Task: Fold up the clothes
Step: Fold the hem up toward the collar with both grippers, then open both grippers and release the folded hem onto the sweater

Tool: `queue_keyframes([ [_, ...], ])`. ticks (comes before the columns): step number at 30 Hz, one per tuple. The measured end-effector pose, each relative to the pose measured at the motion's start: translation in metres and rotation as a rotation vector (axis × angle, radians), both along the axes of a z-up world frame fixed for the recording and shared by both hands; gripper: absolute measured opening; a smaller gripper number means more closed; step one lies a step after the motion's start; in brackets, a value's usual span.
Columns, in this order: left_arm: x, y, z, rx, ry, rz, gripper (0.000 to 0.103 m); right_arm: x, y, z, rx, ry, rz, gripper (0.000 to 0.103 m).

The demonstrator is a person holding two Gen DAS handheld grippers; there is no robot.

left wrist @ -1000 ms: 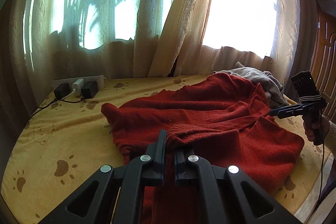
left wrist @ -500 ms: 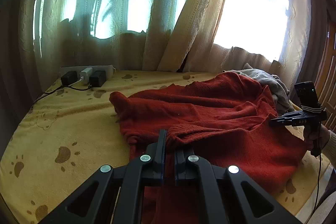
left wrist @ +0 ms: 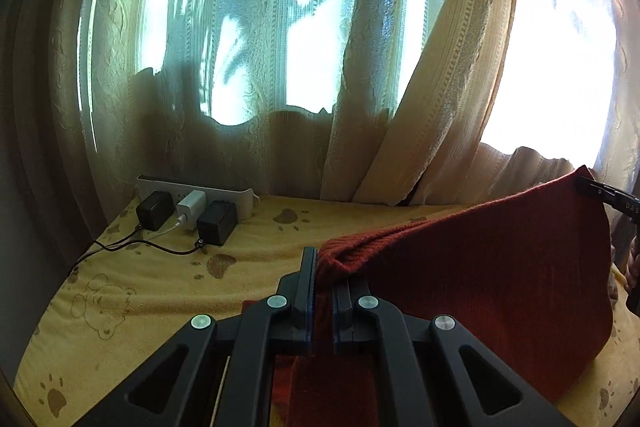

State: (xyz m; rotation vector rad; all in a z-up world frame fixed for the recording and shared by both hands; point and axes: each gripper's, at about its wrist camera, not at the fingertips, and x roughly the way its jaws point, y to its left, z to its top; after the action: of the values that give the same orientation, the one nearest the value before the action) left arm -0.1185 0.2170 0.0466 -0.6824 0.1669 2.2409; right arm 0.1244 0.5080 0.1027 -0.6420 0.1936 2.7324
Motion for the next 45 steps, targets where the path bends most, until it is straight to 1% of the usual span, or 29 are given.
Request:
queue_keyframes([
  [3,-0.030,0.032,-0.025,-0.044,-0.057,0.039,0.007,-0.039,0.024,-0.028,-0.019,-0.073,-0.052,0.008],
  [7,-0.051,0.059,-0.060,-0.111,-0.117,0.063,0.007,-0.074,0.052,-0.070,-0.048,-0.166,-0.092,0.008],
  [9,-0.059,0.067,-0.074,-0.137,-0.146,0.067,0.007,-0.082,0.060,-0.085,-0.061,-0.206,-0.101,0.009],
  [11,-0.063,0.072,-0.086,-0.160,-0.184,0.063,0.007,-0.086,0.069,-0.095,-0.094,-0.239,-0.105,0.009],
  [12,-0.065,0.074,-0.092,-0.173,-0.206,0.055,0.007,-0.087,0.073,-0.099,-0.116,-0.252,-0.105,0.010],
  [13,-0.068,0.076,-0.097,-0.187,-0.225,0.053,0.007,-0.089,0.078,-0.103,-0.138,-0.266,-0.104,0.015],
  [14,-0.070,0.076,-0.101,-0.192,-0.242,0.052,0.007,-0.091,0.082,-0.106,-0.161,-0.284,-0.100,0.018],
  [15,-0.072,0.076,-0.103,-0.190,-0.259,0.050,0.007,-0.092,0.086,-0.107,-0.186,-0.295,-0.093,0.018],
  [17,-0.075,0.075,-0.103,-0.184,-0.290,0.044,0.008,-0.087,0.091,-0.106,-0.219,-0.283,-0.090,0.019],
  [20,-0.081,0.064,-0.096,-0.141,-0.345,0.053,0.009,-0.076,0.092,-0.095,-0.233,-0.258,-0.103,0.021],
  [22,-0.082,0.051,-0.085,-0.105,-0.341,0.077,0.009,-0.061,0.085,-0.078,-0.188,-0.222,-0.131,0.021],
  [24,-0.082,0.037,-0.068,-0.064,-0.318,0.110,0.009,-0.044,0.075,-0.056,-0.112,-0.180,-0.167,0.022],
  [25,-0.083,0.031,-0.060,-0.051,-0.300,0.137,0.009,-0.036,0.069,-0.045,-0.080,-0.154,-0.172,0.029],
  [26,-0.083,0.025,-0.053,-0.041,-0.283,0.160,0.009,-0.032,0.062,-0.034,-0.055,-0.130,-0.169,0.041],
  [27,-0.082,0.021,-0.046,-0.031,-0.265,0.180,0.009,-0.029,0.054,-0.025,-0.033,-0.106,-0.165,0.081],
  [28,-0.082,0.017,-0.041,-0.023,-0.253,0.189,0.009,-0.029,0.044,-0.019,-0.004,-0.076,-0.157,0.103],
  [29,-0.078,0.017,-0.038,-0.017,-0.249,0.180,0.009,-0.029,0.034,-0.013,0.026,-0.049,-0.147,0.102],
  [30,-0.073,0.018,-0.037,-0.013,-0.246,0.164,0.009,-0.032,0.023,-0.011,0.060,-0.043,-0.118,0.102],
  [31,-0.067,0.021,-0.036,-0.011,-0.247,0.138,0.009,-0.038,0.013,-0.013,0.083,-0.056,-0.079,0.102],
  [33,-0.051,0.035,-0.040,-0.023,-0.263,0.050,0.009,-0.054,-0.001,-0.023,0.107,-0.086,-0.035,0.102],
  [35,-0.036,0.056,-0.056,-0.064,-0.287,-0.037,0.009,-0.071,-0.005,-0.043,0.088,-0.140,-0.017,0.102],
  [37,-0.026,0.077,-0.077,-0.132,-0.303,-0.077,0.009,-0.087,-0.001,-0.066,0.043,-0.202,-0.016,0.102],
  [38,-0.025,0.085,-0.088,-0.173,-0.303,-0.076,0.009,-0.092,0.004,-0.077,0.022,-0.230,-0.025,0.102],
  [39,-0.026,0.089,-0.096,-0.186,-0.307,-0.067,0.009,-0.097,0.010,-0.088,0.008,-0.263,-0.041,0.102],
  [40,-0.029,0.090,-0.101,-0.175,-0.315,-0.060,0.009,-0.100,0.018,-0.099,-0.004,-0.306,-0.062,0.102],
  [42,-0.036,0.091,-0.111,-0.153,-0.331,-0.046,0.009,-0.107,0.032,-0.122,-0.036,-0.388,-0.058,0.103],
  [45,-0.043,0.086,-0.114,-0.102,-0.373,-0.049,0.009,-0.109,0.034,-0.125,-0.042,-0.396,-0.046,0.103],
])
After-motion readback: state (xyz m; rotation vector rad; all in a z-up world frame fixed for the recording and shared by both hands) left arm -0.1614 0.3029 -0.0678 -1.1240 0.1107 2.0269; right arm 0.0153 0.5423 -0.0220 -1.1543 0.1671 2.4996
